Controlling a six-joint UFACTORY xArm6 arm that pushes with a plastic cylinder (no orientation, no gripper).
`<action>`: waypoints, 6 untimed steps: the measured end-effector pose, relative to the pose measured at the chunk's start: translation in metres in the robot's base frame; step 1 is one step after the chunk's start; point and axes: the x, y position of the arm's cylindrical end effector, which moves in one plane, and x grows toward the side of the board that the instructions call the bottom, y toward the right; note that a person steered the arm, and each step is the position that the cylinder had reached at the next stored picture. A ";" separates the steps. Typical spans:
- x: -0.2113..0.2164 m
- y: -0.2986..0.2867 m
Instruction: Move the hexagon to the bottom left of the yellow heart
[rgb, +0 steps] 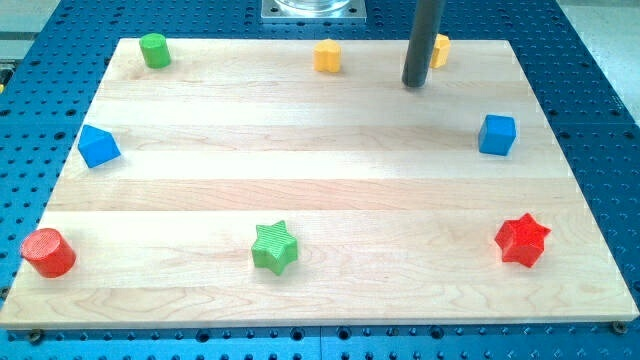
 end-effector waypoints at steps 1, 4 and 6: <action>-0.002 0.069; -0.092 0.138; -0.047 0.009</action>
